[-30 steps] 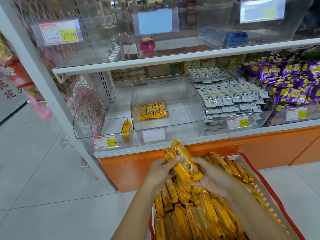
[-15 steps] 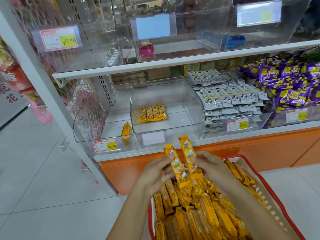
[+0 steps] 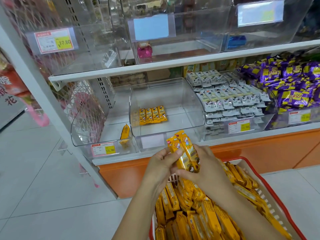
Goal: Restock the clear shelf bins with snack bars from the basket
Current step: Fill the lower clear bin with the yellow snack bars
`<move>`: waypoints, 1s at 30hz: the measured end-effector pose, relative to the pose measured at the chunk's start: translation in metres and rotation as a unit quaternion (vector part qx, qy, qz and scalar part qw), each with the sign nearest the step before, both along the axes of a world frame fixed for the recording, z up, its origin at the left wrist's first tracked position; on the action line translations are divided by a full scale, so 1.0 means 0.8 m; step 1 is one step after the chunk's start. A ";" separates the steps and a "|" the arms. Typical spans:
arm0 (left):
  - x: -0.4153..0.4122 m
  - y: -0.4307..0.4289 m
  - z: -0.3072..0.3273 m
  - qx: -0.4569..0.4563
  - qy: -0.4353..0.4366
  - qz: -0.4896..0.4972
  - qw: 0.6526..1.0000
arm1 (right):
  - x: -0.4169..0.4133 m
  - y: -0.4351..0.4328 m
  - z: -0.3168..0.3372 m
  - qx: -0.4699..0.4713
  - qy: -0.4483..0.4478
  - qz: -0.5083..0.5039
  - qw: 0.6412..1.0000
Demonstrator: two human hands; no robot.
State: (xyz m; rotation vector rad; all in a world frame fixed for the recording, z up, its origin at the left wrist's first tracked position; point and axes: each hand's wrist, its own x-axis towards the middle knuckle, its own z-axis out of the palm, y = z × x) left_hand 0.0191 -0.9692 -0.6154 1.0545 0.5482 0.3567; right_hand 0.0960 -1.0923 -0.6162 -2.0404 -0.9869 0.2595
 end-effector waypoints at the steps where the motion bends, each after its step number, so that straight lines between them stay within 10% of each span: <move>1: 0.004 0.001 0.008 0.018 -0.005 0.005 1.000 | 0.002 0.006 0.006 0.000 -0.028 -0.006 1.000; 7: 0.015 0.054 0.069 0.252 0.036 0.076 0.964 | 0.056 0.054 0.065 0.012 -0.061 -0.017 0.998; 15: 0.007 0.151 0.073 0.499 0.214 0.267 0.796 | 0.166 0.196 0.085 -0.186 -0.024 -0.046 0.981; 30: 0.012 0.170 0.017 0.452 0.116 0.236 0.853 | 0.235 0.315 -0.020 -0.277 -0.002 -0.126 0.952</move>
